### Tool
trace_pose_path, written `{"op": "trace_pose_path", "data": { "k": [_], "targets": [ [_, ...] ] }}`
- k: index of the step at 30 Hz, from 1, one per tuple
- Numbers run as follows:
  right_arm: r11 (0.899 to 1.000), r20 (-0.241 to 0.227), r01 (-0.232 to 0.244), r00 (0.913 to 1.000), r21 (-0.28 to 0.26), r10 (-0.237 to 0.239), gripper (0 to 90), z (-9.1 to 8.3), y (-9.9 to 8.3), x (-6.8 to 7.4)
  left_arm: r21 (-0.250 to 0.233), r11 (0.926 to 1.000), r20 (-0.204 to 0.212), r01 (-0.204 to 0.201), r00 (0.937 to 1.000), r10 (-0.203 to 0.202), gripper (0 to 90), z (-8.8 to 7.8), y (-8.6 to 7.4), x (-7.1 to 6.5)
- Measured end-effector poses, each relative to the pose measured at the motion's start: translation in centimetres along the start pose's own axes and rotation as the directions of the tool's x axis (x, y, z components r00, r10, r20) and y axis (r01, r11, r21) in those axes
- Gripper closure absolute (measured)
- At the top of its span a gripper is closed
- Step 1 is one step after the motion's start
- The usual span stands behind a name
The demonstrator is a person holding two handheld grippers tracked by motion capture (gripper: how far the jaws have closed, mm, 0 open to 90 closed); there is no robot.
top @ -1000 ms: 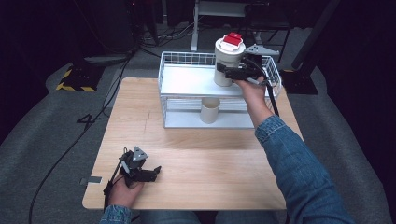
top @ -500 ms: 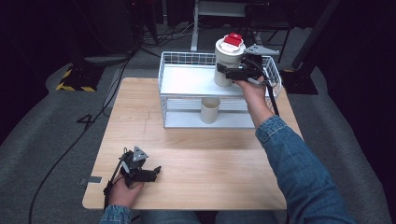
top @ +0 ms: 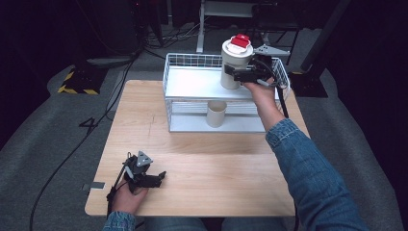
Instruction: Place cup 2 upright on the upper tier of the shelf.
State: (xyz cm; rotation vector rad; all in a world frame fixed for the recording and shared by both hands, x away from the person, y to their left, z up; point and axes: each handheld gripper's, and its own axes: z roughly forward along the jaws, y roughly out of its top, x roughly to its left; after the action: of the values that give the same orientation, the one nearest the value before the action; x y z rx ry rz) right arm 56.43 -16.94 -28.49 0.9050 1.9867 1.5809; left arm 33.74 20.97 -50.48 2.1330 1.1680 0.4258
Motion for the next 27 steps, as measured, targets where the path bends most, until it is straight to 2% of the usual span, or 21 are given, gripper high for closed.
{"op": "trace_pose_path", "data": {
  "k": [6, 11, 15, 22, 27],
  "targets": [
    [1.0, 0.014, 0.012, 0.9998, 0.002, -0.012, 6.1, -1.0, 0.5, 0.4, -0.003, 1.0, 0.002, 0.003, 1.0, -0.003, 10.5, 0.0, 0.0, 0.0],
    [0.999, 0.028, 0.039, 0.9988, 0.007, -0.039, 6.0, -2.3, 1.0, 0.6, -0.002, 1.0, 0.002, 0.002, 1.0, -0.002, 10.5, 0.0, 0.0, 0.0],
    [0.999, 0.031, 0.04, 0.9987, 0.011, -0.041, 6.1, -3.4, 1.2, 0.6, -0.003, 1.0, 0.002, 0.006, 1.0, -0.006, 10.5, 0.0, 0.0, 0.0],
    [0.999, 0.023, 0.038, 0.999, 0.016, -0.039, 6.2, -6.0, 1.2, 0.6, -0.002, 1.0, 0.001, 0.007, 1.0, -0.007, 10.5, 0.0, -0.1, -0.1],
    [0.998, 0.015, 0.058, 0.9982, 0.016, -0.058, 6.3, -7.9, 1.1, 0.6, -0.002, 1.0, 0.0, 0.005, 1.0, -0.005, 10.5, -0.1, -0.1, -0.1]
  ]
}}
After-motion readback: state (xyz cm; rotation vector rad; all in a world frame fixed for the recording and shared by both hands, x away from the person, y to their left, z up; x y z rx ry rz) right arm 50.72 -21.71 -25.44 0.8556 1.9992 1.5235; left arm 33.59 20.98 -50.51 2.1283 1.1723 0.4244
